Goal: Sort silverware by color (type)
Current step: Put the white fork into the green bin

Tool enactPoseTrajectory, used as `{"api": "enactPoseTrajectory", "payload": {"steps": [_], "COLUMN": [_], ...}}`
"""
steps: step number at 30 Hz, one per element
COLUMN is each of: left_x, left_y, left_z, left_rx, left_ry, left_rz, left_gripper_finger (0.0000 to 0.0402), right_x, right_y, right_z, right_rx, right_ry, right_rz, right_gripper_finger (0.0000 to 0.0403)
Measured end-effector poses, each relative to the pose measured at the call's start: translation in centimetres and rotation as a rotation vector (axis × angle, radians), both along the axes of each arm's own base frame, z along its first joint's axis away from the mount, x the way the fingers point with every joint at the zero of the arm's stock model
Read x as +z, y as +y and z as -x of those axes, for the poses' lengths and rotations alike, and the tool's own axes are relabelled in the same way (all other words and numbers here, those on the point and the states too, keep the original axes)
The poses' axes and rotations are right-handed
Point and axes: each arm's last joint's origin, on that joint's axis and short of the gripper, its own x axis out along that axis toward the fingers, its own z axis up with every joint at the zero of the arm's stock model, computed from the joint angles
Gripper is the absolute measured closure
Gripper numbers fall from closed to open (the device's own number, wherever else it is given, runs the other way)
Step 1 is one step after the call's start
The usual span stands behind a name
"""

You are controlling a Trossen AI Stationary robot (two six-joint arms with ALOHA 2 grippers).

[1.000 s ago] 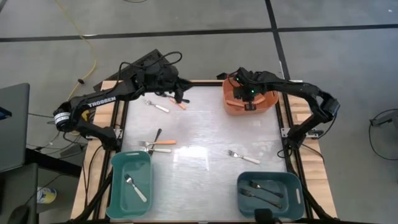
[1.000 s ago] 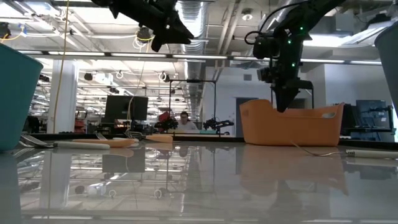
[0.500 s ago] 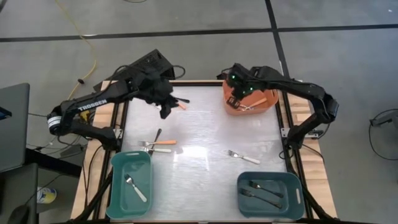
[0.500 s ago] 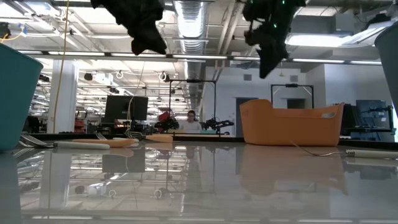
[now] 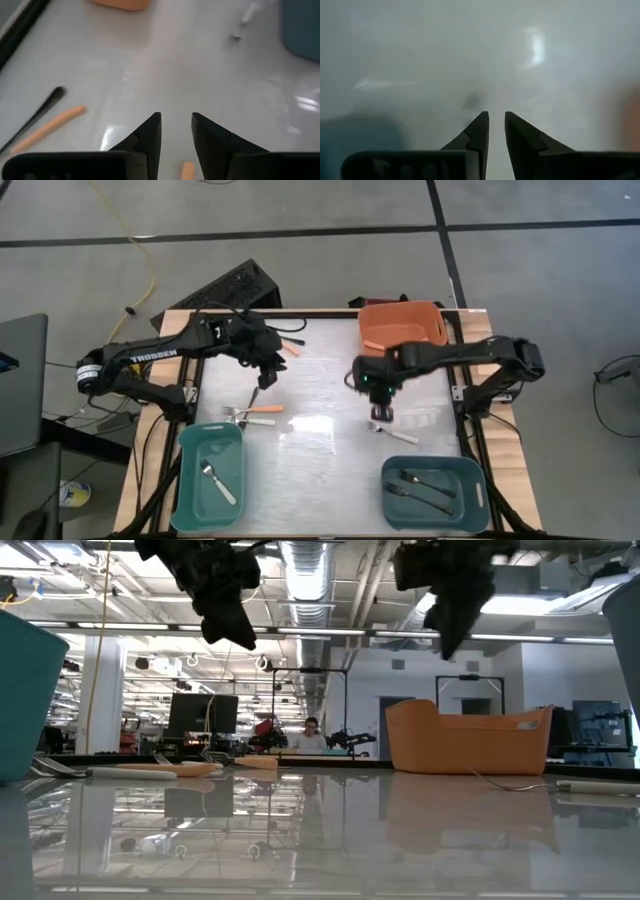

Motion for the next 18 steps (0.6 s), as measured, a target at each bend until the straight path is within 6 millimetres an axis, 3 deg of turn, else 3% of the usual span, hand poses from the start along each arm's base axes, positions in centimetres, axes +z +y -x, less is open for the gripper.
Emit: {"api": "enactPoseTrajectory", "payload": {"steps": [4, 7, 13, 18], "left_x": [0.0, 0.0, 0.0, 0.0], "left_y": [0.0, 0.0, 0.0, 0.0], "left_z": [0.0, 0.0, 0.0, 0.0], "left_rx": [0.035, 0.039, 0.035, 0.002], "left_ry": [0.008, 0.009, 0.012, 0.019], "left_rz": [-0.023, -0.025, -0.033, -0.07], "left_gripper_finger": [0.0308, 0.0308, 0.0308, 0.0308], "right_x": [-2.3, -4.4, -6.3, -7.3], "right_y": [0.8, 0.6, 0.6, 0.9], "right_z": [0.7, 1.6, 3.8, 4.4], "right_rx": [-0.013, -0.057, -0.213, -0.312], "right_ry": [0.078, 0.092, 0.054, 0.086], "right_rz": [-0.207, -0.267, -0.301, -0.244], "right_gripper_finger": [0.0316, 0.0316, 0.0316, 0.0316]}}
